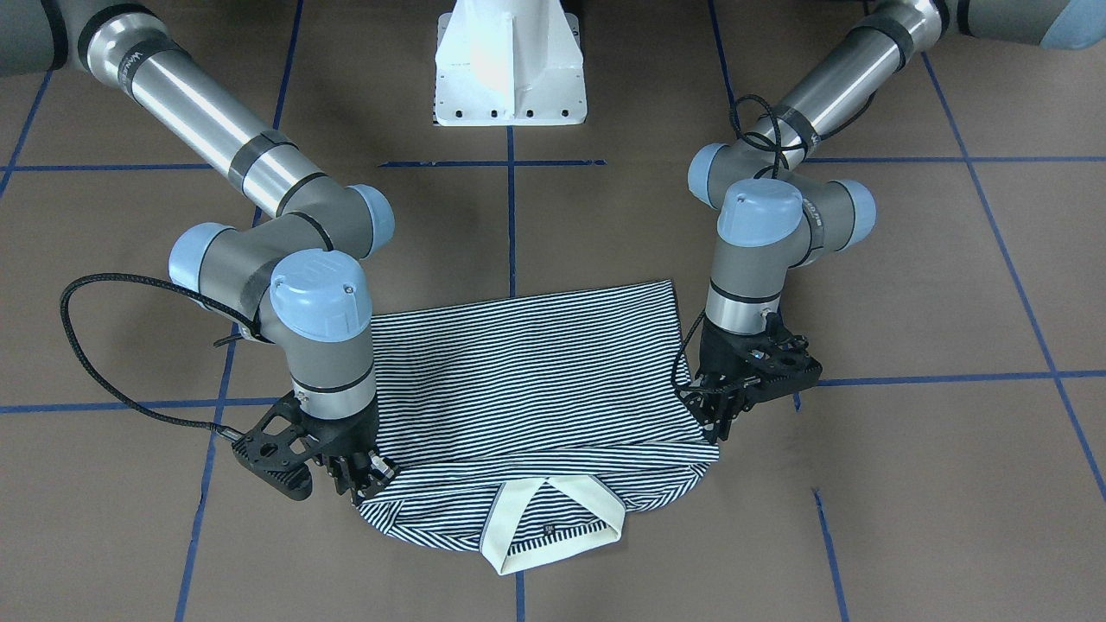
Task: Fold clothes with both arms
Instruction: 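Lay the hem down near the collar and open both grippers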
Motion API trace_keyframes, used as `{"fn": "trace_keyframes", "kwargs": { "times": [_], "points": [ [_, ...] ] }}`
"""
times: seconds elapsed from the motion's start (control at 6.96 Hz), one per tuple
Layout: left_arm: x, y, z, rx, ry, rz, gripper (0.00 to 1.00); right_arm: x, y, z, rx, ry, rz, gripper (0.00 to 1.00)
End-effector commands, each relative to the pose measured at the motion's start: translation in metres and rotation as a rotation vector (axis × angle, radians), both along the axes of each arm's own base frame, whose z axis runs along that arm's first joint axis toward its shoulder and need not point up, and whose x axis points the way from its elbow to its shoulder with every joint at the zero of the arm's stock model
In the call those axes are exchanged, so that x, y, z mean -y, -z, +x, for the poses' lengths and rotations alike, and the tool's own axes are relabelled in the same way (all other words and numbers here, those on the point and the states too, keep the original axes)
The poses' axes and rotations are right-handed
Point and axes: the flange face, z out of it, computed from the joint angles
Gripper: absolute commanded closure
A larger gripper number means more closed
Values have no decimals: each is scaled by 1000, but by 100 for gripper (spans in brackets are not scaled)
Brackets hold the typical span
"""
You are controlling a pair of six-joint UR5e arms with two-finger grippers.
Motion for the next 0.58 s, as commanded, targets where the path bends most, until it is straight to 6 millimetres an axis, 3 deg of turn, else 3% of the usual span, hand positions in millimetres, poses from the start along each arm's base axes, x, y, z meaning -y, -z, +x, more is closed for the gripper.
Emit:
{"fn": "trace_keyframes", "kwargs": {
  "times": [0.0, 0.29, 0.43],
  "points": [
    [0, 5, -3, -29, -1, 23, 0, 1, 8, 1, 11, -6, 5, 8],
    [-8, 35, -14, -103, -18, 67, 0, -8, 27, 8, 71, -2, 22, 7],
    [-17, 39, -13, -162, -76, 58, 0, -45, 18, 12, 125, 47, 5, 7]
  ]
}}
